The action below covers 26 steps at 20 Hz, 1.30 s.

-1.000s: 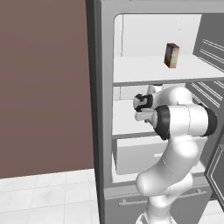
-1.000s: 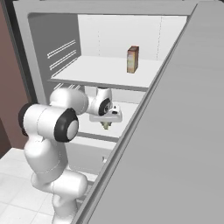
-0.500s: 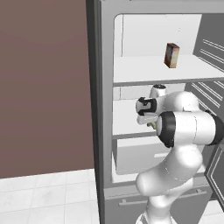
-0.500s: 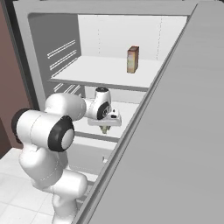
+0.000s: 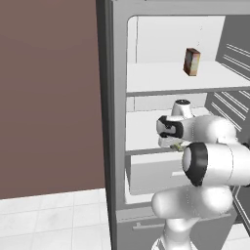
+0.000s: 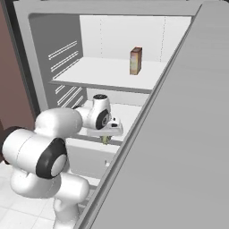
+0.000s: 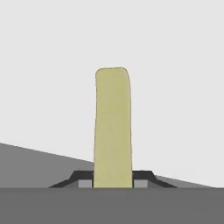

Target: Pick the egg and butter from the fridge and place them by the bowl for mixing.

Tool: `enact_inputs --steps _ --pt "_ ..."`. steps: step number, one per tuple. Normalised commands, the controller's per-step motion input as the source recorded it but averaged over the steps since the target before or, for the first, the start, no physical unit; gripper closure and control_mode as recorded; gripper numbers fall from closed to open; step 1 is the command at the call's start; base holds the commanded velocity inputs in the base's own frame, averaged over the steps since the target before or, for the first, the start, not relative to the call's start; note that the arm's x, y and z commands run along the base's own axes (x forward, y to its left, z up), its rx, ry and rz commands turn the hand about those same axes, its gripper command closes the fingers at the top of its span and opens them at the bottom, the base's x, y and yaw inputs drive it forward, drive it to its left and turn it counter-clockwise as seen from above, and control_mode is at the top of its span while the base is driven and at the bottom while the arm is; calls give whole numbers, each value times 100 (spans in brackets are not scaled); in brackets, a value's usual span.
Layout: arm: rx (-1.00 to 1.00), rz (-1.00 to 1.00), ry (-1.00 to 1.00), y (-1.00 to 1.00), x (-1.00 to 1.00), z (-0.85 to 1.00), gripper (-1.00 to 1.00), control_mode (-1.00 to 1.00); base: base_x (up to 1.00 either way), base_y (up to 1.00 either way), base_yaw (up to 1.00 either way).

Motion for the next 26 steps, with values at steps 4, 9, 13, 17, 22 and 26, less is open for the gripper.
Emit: enact_inputs --steps 4,9,13,17,22,26 --pt "1 7 0 -2 -79 -1 100 -100 0 0 0" --pt "1 4 -3 4 -68 21 100 -100 0 0 0" --pt "2 0 0 14 -52 50 100 -100 0 0 0" --pt "0 -1 -12 23 -58 50 100 -100 0 0 0" --pt "0 -5 -14 22 -43 50 100 -100 0 0 0" --pt "2 -5 -6 12 -43 38 100 -100 0 0 0"
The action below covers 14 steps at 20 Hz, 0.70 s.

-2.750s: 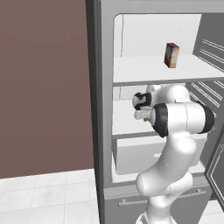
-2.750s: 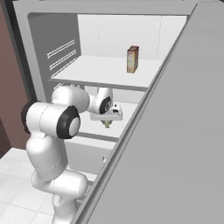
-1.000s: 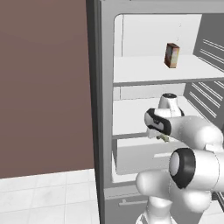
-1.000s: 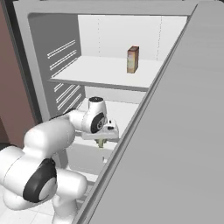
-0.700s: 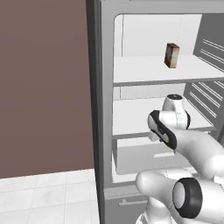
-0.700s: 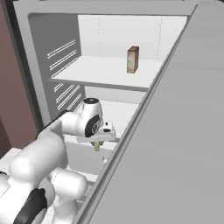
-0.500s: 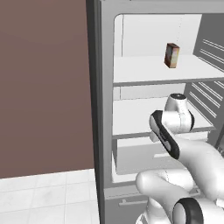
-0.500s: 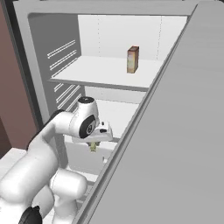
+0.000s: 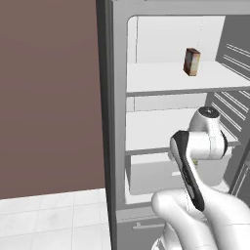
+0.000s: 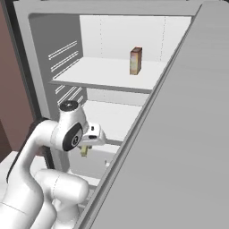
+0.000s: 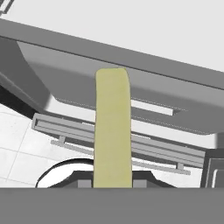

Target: Pick the egg and butter from the fridge and place them by the bowl for mixing.

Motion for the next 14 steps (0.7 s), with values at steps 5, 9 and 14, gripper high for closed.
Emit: enact_inputs --steps 5,9,14 --pt "0 -1 0 12 -35 42 100 -100 0 0 0" --pt "0 1 -2 4 -42 47 100 -100 0 0 0" --pt "0 0 -3 0 -24 19 100 100 0 0 0"
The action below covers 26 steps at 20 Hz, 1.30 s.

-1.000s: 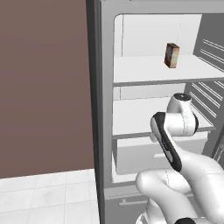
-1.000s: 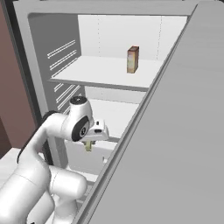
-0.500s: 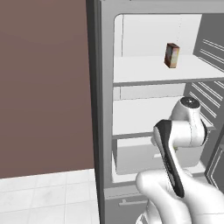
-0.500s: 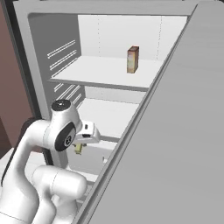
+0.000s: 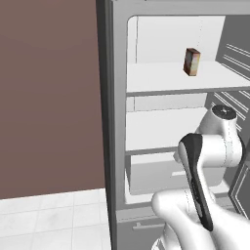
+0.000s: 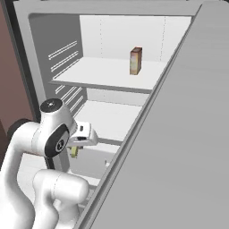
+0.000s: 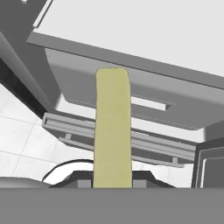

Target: Pick the egg and butter from the fridge and place them by the bowl for mixing.

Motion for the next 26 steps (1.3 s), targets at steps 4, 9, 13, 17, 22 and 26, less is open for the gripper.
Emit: enact_inputs --steps 4,9,13,17,22,26 --pt "0 0 0 0 0 0 100 100 -3 0 0" --pt "0 0 0 0 0 0 100 100 -21 1 50" --pt "0 0 0 0 0 0 100 100 -14 5 100" --pt "0 0 0 0 0 0 100 100 -13 9 100" --pt "0 0 0 0 0 0 100 100 -12 10 99" --pt "0 0 0 0 0 0 100 100 -6 11 98"
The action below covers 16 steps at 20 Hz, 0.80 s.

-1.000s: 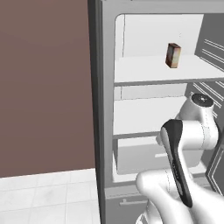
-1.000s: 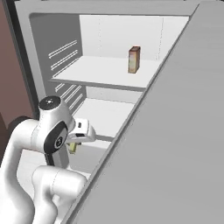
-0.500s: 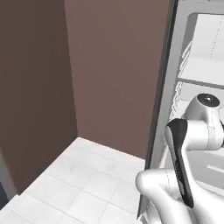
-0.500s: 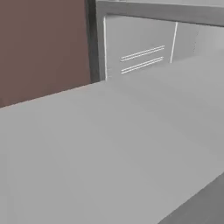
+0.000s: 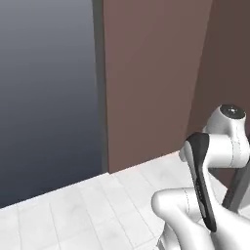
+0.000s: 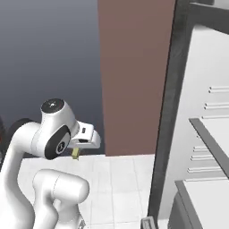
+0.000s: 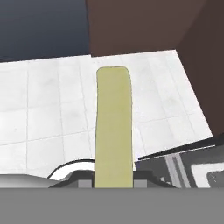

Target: Pick the egg and butter from the fridge and place them by the bowl for mixing.

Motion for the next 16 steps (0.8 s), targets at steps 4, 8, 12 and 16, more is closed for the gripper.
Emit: enact_inputs --steps 4,8,12,16 --pt "0 0 0 0 0 0 100 100 -1 8 93" --pt "0 0 0 0 0 0 100 100 0 13 89" --pt "0 0 0 0 0 0 100 100 0 17 88" --pt "0 0 0 0 0 0 100 100 9 23 82"
